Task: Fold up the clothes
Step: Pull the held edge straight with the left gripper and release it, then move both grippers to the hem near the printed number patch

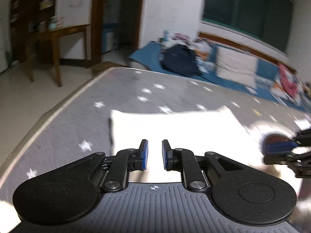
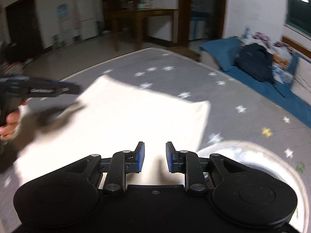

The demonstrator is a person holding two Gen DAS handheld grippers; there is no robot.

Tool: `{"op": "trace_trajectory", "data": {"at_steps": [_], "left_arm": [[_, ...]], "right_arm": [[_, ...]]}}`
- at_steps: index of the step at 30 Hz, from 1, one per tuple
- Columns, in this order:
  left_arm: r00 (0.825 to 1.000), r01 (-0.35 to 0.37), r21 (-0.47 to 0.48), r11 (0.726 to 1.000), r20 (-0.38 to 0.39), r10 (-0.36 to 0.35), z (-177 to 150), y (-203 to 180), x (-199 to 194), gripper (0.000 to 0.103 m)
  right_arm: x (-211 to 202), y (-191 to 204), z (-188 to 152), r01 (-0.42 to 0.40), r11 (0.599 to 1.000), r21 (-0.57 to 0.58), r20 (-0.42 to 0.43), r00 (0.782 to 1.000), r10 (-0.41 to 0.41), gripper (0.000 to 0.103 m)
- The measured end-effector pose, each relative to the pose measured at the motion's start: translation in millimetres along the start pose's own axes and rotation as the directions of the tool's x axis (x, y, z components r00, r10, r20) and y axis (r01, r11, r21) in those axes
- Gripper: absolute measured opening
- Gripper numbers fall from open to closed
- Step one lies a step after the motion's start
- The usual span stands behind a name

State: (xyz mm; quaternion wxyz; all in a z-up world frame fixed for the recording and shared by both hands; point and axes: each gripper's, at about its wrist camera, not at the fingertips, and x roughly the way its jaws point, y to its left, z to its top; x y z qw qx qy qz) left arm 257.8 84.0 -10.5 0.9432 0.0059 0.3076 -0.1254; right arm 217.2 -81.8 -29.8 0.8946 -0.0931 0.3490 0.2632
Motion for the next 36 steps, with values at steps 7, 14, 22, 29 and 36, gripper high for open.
{"op": "trace_trajectory", "data": {"at_steps": [7,14,22,29,36], "left_arm": [[0.997,0.068,0.069,0.995,-0.029,-0.066,-48.7,-39.4,-37.1,0.018],[0.999,0.043,0.164,0.985,-0.039,-0.038,-85.5,-65.7,-51.2,0.018],[0.999,0.019,0.218,0.976,-0.04,-0.011,-107.7,-73.3,-56.0,0.019],[0.999,0.032,0.173,0.984,-0.007,-0.032,-99.8,-75.0,-68.4,0.024],[0.997,0.07,0.15,0.986,-0.033,-0.066,-97.8,-83.0,-59.3,0.025]], "right_arm": [[-25.9,46.3,-39.8,-0.061,0.997,-0.055,-0.048,0.997,0.059,0.027],[-41.5,63.3,-64.8,-0.05,0.998,-0.043,-0.057,0.997,0.047,0.027],[-51.2,77.3,-82.1,-0.03,0.999,-0.041,-0.047,0.998,0.028,0.034],[-59.0,78.3,-79.6,-0.012,1.0,-0.005,0.012,1.0,0.012,0.034],[-44.6,84.0,-83.6,0.001,1.0,0.022,-0.007,1.0,-0.001,0.034]]}}
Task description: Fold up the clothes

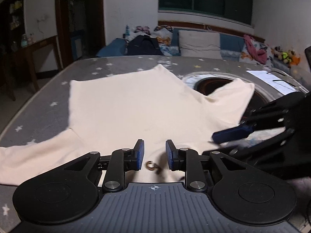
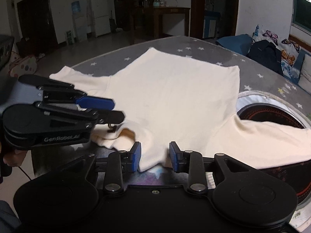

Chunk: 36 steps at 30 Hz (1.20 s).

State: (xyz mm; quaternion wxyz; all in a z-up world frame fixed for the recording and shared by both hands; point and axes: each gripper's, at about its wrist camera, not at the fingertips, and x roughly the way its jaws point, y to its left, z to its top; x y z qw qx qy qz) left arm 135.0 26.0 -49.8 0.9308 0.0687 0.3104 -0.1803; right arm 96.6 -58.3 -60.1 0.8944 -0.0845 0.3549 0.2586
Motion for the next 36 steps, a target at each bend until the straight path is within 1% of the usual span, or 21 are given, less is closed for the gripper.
{"op": "trace_trajectory", "data": {"at_steps": [3,4,5,8,11,14,15,17,20,21,23,24,26,27,28,29,31,32,33,35,36], "left_arm": [[1.0,-0.003,-0.003,1.0,-0.019,0.002,-4.7,-1.4,3.3,0.028],[1.0,-0.005,-0.009,1.0,-0.018,0.005,-5.6,-0.7,2.8,0.031],[1.0,-0.008,-0.014,1.0,-0.015,0.008,-5.8,0.0,1.6,0.034],[1.0,-0.01,-0.03,0.999,-0.005,0.01,-5.4,1.9,-2.7,0.036],[1.0,-0.003,-0.036,0.999,0.013,0.004,-3.5,-0.6,-7.3,0.041],[1.0,-0.002,-0.039,0.999,0.027,0.003,-2.8,-4.2,-10.3,0.043],[0.999,-0.003,-0.042,0.999,0.033,0.005,-3.2,-4.6,-11.4,0.044],[0.999,-0.019,-0.05,0.999,0.042,0.021,-3.3,-4.8,-12.9,0.048],[0.997,-0.056,-0.059,0.997,0.059,0.059,-3.4,-2.0,-16.7,0.052],[0.995,-0.069,-0.071,0.995,0.064,0.073,-3.3,1.0,-17.8,0.052],[0.992,-0.095,-0.094,0.991,0.073,0.102,-3.1,7.0,-20.0,0.057],[0.99,-0.109,-0.108,0.988,0.078,0.117,-2.8,10.8,-20.7,0.057],[0.984,-0.14,-0.136,0.981,0.087,0.153,-2.6,19.1,-21.9,0.061],[0.982,-0.151,-0.142,0.978,0.089,0.165,-2.7,21.9,-21.8,0.061],[0.978,-0.174,-0.15,0.973,0.093,0.189,-2.8,26.0,-21.7,0.061],[0.972,-0.197,-0.158,0.967,0.095,0.214,-3.0,30.2,-21.4,0.062],[0.966,-0.222,-0.177,0.959,0.097,0.241,-3.4,37.0,-20.3,0.063],[0.961,-0.236,-0.19,0.953,0.097,0.257,-3.6,41.4,-19.1,0.064],[0.957,-0.25,-0.203,0.947,0.097,0.273,-3.8,45.8,-18.0,0.064],[0.948,-0.275,-0.228,0.934,0.097,0.303,-4.0,53.8,-15.9,0.065],[0.943,-0.287,-0.243,0.927,0.095,0.317,-4.1,58.6,-14.3,0.065]], "right_arm": [[-3.0,-2.4,-3.0,0.001,1.0,0.021,0.011,1.0,-0.001,0.035],[-6.7,-5.5,-3.5,-0.002,0.999,0.043,0.021,1.0,0.001,0.037],[-9.7,-7.7,-4.0,0.001,0.998,0.055,0.029,1.0,-0.002,0.041],[-21.3,-18.2,-6.6,0.033,0.995,0.094,0.054,0.998,-0.039,0.051],[-31.2,-34.7,-14.9,0.106,0.983,0.152,0.052,0.992,-0.115,0.052],[-36.9,-47.0,-23.7,0.154,0.967,0.201,0.041,0.985,-0.166,0.057],[-41.3,-54.8,-29.7,0.188,0.954,0.231,0.041,0.978,-0.203,0.06],[-44.7,-61.1,-34.6,0.222,0.942,0.253,0.038,0.97,-0.239,0.063],[-51.0,-79.0,-45.8,0.272,0.91,0.312,0.025,0.956,-0.294,0.063],[-53.6,-85.9,-50.0,0.291,0.897,0.332,0.019,0.949,-0.315,0.063],[-57.4,-97.1,-55.9,0.337,0.872,0.354,0.006,0.932,-0.362,0.065],[-60.1,-105.9,-60.7,0.382,0.847,0.37,-0.006,0.912,-0.409,0.066],[-62.8,-114.0,-65.4,0.417,0.823,0.385,-0.016,0.895,-0.446,0.069],[-64.9,-122.1,-70.0,0.443,0.801,0.403,-0.028,0.88,-0.473,0.072],[-66.8,-129.4,-74.2,0.465,0.78,0.419,-0.038,0.867,-0.497,0.072],[-68.5,-134.3,-77.5,0.476,0.768,0.428,-0.044,0.86,-0.508,0.073],[-73.4,-148.7,-86.6,0.514,0.73,0.451,-0.068,0.835,-0.546,0.073],[-74.8,-153.1,-89.5,0.525,0.718,0.457,-0.074,0.827,-0.557,0.073],[-77.3,-161.1,-94.5,0.544,0.696,0.468,-0.084,0.812,-0.577,0.074],[-78.8,-168.9,-98.5,0.553,0.679,0.482,-0.092,0.803,-0.589,0.078],[-81.3,-174.7,-102.2,0.56,0.663,0.497,-0.098,0.795,-0.598,0.079]]}}
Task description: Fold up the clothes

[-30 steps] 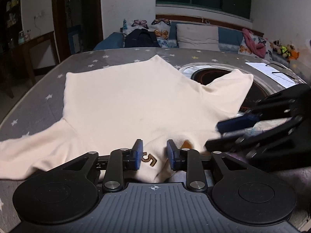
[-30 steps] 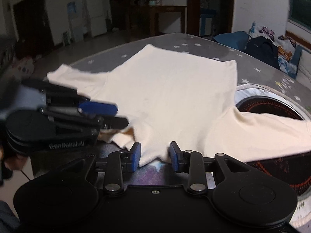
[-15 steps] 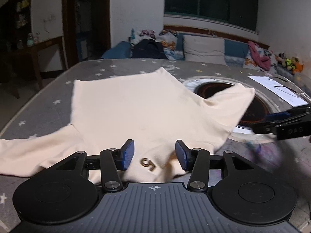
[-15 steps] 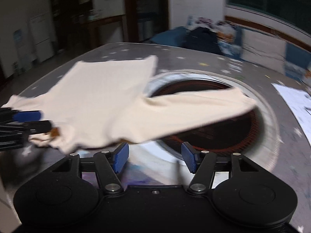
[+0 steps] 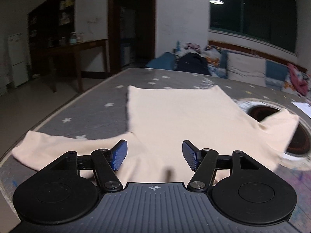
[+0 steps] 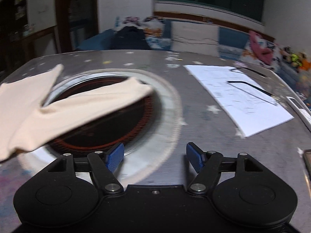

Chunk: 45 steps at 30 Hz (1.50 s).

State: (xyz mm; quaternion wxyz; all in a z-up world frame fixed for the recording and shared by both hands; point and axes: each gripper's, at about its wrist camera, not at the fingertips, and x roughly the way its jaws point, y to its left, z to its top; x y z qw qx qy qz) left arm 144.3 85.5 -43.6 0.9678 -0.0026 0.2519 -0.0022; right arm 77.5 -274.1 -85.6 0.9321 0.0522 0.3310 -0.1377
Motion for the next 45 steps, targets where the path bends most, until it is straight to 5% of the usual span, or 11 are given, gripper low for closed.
{"op": "trace_trajectory", "data": {"at_steps": [13,27,45], "left_arm": [[0.996,-0.087,-0.1,0.991,-0.025,0.085,-0.9,27.5,28.0,0.066],[0.996,-0.053,-0.123,0.991,-0.084,0.042,-1.2,31.9,38.3,0.074],[0.994,-0.021,-0.093,0.995,-0.11,0.01,-2.3,25.7,46.4,0.09]], "right_arm": [[14.9,-50.4,0.3,0.095,0.989,0.109,0.006,0.995,-0.097,0.083],[20.1,-56.7,-3.6,0.125,0.985,0.119,0.03,0.991,-0.129,0.101],[20.6,-58.0,-4.9,0.116,0.985,0.125,0.027,0.992,-0.121,0.103]]}}
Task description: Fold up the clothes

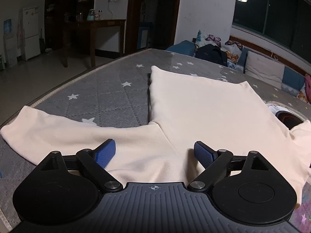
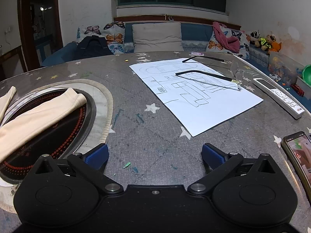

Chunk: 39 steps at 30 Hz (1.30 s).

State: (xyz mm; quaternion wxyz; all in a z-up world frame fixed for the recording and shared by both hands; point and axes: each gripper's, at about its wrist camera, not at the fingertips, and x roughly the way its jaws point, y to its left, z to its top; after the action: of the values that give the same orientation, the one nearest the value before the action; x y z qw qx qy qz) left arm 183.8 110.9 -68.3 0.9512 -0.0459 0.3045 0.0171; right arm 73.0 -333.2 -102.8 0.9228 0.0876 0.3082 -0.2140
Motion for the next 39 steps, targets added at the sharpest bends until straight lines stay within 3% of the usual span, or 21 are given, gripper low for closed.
{"op": "trace_trajectory", "data": {"at_steps": [11,39], "left_arm": [[1.0,-0.008,0.047,0.999,-0.025,0.01,-0.2,-6.9,4.2,0.1],[0.999,-0.012,0.055,0.998,-0.029,0.013,-0.4,-9.8,5.3,0.101]], "right_arm": [[-0.1,-0.5,0.2,0.001,1.0,-0.001,-0.003,1.0,-0.001,0.103],[0.1,1.3,-0.7,0.003,1.0,-0.002,-0.002,1.0,-0.003,0.103]]}}
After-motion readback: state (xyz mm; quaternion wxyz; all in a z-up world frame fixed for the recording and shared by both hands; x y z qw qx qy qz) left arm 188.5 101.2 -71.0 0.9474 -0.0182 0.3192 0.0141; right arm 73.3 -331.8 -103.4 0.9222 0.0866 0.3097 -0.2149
